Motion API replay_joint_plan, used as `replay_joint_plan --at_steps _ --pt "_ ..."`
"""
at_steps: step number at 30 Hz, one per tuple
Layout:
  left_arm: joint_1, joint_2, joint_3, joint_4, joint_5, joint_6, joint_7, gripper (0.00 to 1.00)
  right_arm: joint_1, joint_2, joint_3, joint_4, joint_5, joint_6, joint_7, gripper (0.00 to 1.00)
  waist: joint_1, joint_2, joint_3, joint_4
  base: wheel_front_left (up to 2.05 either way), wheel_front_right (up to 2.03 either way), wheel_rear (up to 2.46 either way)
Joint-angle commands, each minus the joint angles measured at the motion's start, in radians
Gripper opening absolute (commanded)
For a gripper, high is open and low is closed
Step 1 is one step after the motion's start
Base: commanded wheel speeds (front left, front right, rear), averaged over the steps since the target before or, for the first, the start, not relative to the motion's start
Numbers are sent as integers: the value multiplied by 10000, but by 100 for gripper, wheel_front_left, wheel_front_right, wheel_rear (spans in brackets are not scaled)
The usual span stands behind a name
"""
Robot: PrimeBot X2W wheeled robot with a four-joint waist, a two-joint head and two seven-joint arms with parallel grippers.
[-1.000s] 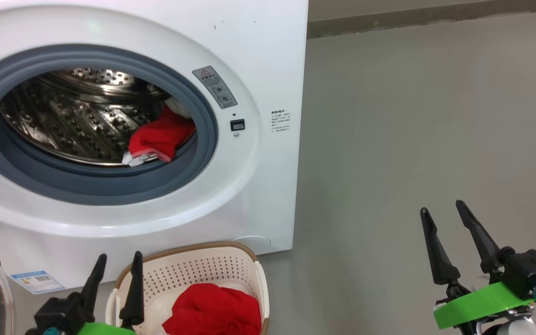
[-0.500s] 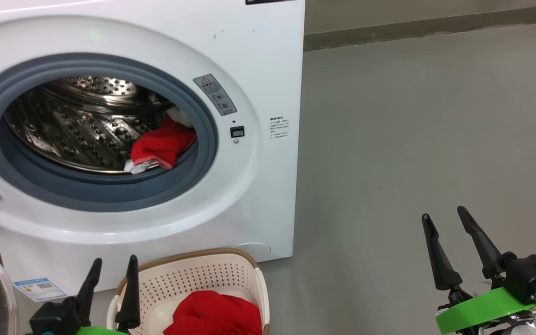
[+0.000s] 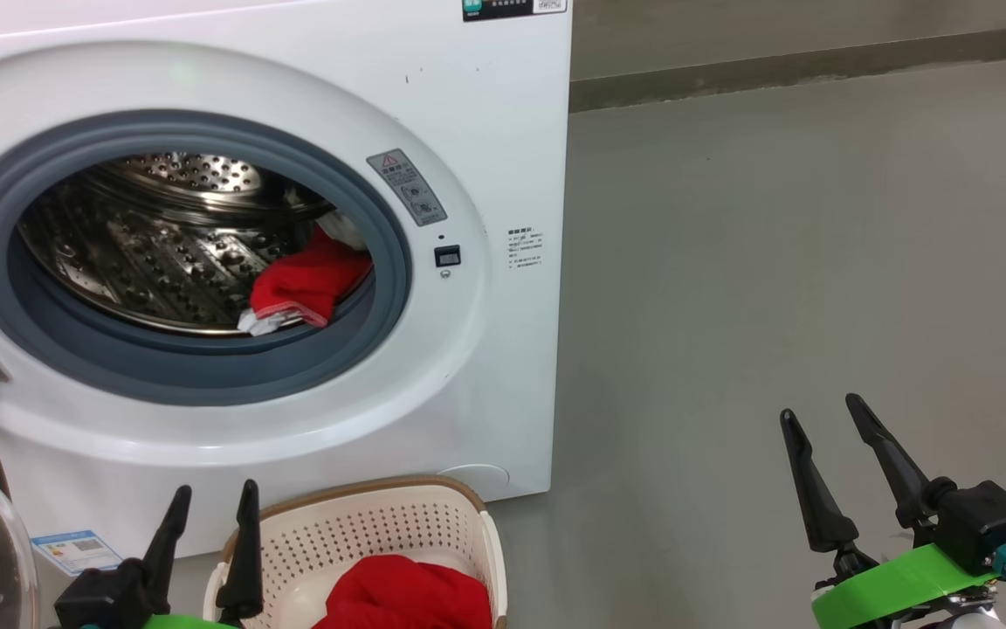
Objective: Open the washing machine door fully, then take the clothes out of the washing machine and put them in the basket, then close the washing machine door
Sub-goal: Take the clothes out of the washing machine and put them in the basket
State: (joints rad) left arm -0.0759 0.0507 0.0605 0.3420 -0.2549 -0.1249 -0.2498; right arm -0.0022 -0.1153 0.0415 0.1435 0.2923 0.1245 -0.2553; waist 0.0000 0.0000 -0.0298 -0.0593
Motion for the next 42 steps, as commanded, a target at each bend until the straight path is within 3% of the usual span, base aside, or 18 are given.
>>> replay_joint_plan --at_steps 1,21,31,42 --pt "-51 139 348 -283 64 -57 -120 100 -81 -170 213 -207 30 62 -65 100 0 0 0 -23 0 0 0" --pt "-938 73 384 61 70 -57 -120 100 -122 -250 193 -329 -13 62 -65 100 0 0 520 49 0 0 0" --pt "-2614 255 348 679 -147 -57 -120 100 -700 -263 114 -622 97 62 -65 100 0 0 1631 135 0 0 0" --pt "-5431 378 342 1849 -74 -57 -120 100 -2042 -433 306 -965 55 62 -65 100 0 0 3597 258 0 0 0"
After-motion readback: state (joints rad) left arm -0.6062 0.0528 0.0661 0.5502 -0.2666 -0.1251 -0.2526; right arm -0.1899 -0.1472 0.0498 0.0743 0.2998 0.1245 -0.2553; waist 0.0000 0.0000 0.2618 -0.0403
